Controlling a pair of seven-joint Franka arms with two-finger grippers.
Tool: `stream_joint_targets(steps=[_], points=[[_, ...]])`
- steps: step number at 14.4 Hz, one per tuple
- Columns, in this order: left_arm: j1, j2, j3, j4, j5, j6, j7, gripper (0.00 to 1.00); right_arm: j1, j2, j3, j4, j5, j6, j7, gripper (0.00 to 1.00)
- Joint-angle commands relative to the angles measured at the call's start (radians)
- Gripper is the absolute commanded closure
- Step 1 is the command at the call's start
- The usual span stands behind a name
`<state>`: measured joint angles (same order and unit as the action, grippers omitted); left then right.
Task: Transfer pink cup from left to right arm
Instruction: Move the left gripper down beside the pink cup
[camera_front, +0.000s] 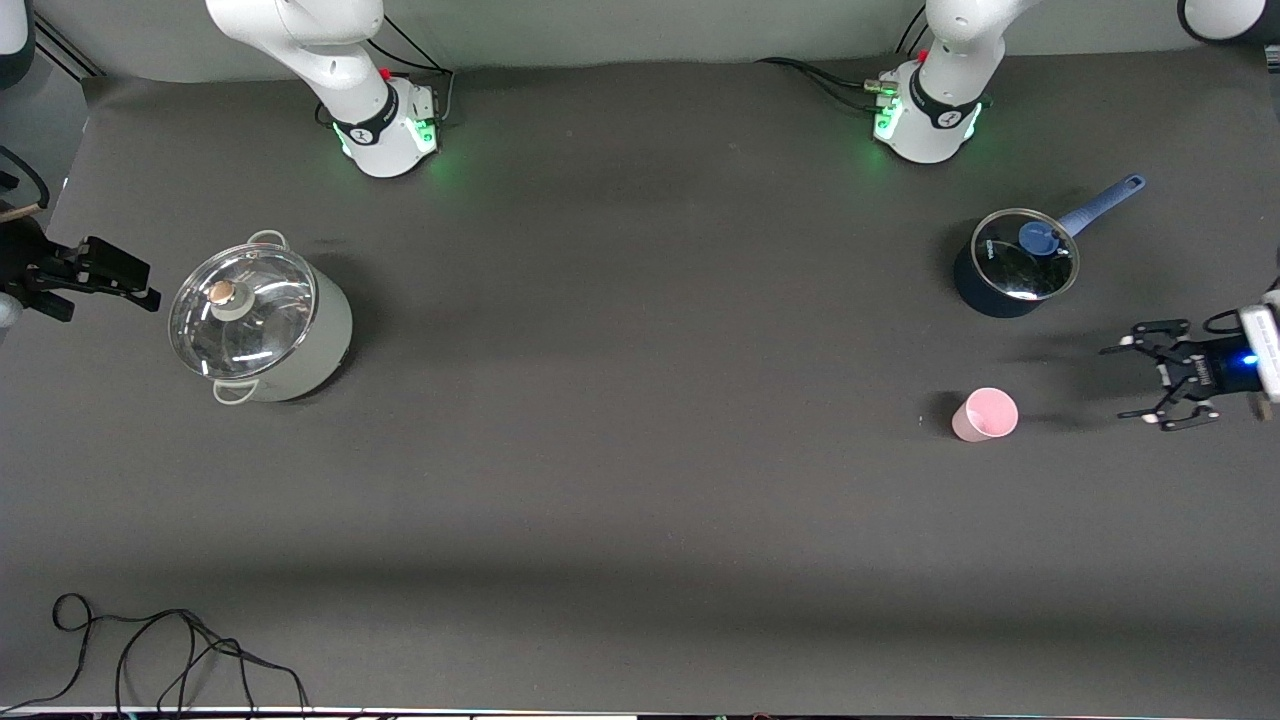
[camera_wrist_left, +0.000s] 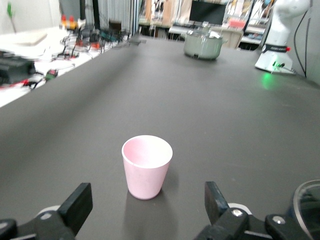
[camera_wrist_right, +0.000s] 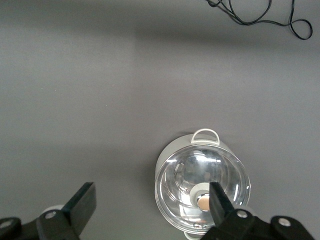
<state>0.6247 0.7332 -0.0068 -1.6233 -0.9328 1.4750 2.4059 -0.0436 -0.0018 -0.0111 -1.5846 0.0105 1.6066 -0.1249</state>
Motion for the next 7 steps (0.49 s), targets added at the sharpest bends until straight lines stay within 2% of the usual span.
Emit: stream_joint_targets(steps=[1,7], points=[[0.006,0.064,-0.01,0.019,-0.044,-0.035,0.117,0.0,-0.001,0.0,-0.004,0.003,0.014,0.007,0.008,0.0],[-0.005,0.213,-0.019,0.022,-0.126,-0.021,0.26,0.0,0.002,0.0,-0.004,0.006,0.014,0.007,0.01,0.0]])
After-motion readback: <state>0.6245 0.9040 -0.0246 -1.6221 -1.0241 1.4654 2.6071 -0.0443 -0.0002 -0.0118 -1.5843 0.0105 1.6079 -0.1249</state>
